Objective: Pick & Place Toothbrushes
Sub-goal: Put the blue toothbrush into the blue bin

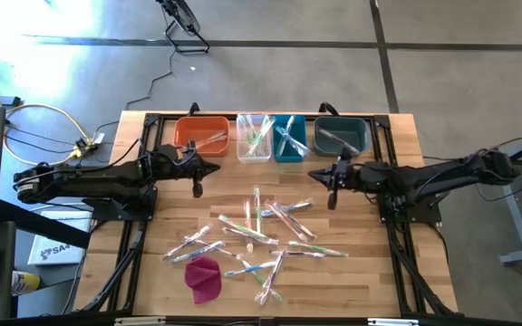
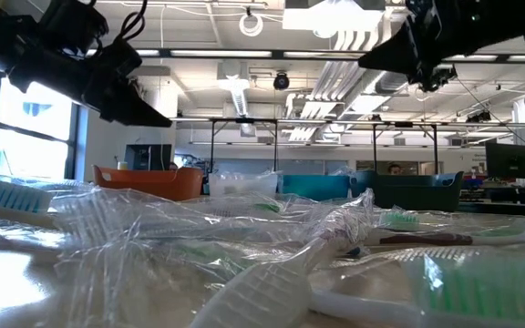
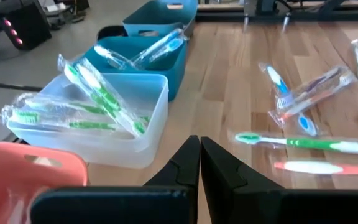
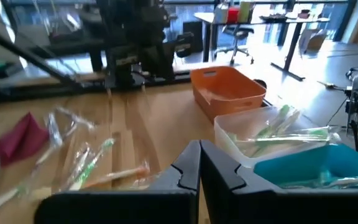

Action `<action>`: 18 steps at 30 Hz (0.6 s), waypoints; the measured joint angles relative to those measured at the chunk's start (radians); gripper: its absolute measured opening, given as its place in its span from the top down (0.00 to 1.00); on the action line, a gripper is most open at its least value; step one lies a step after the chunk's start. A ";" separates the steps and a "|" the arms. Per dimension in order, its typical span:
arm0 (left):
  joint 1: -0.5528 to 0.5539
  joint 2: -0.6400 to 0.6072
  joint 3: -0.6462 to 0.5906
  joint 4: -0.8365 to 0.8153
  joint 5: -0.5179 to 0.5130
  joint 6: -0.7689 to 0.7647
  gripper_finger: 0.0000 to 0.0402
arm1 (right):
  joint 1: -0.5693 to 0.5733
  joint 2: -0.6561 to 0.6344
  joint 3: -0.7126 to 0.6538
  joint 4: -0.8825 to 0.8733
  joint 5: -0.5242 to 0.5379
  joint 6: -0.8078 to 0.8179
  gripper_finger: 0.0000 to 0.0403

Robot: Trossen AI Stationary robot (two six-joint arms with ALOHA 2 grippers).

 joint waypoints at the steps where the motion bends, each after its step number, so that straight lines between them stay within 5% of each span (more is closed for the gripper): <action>1: 0.000 0.000 0.000 -0.005 0.000 0.000 0.98 | 0.005 0.018 0.027 -0.035 0.002 -0.001 0.99; 8: 0.000 0.000 0.000 -0.011 0.000 -0.002 0.98 | 0.019 0.143 0.103 -0.168 -0.081 -0.034 0.99; 18: 0.000 0.000 0.001 -0.010 -0.003 -0.002 0.98 | 0.019 0.319 0.103 -0.191 -0.117 0.136 0.99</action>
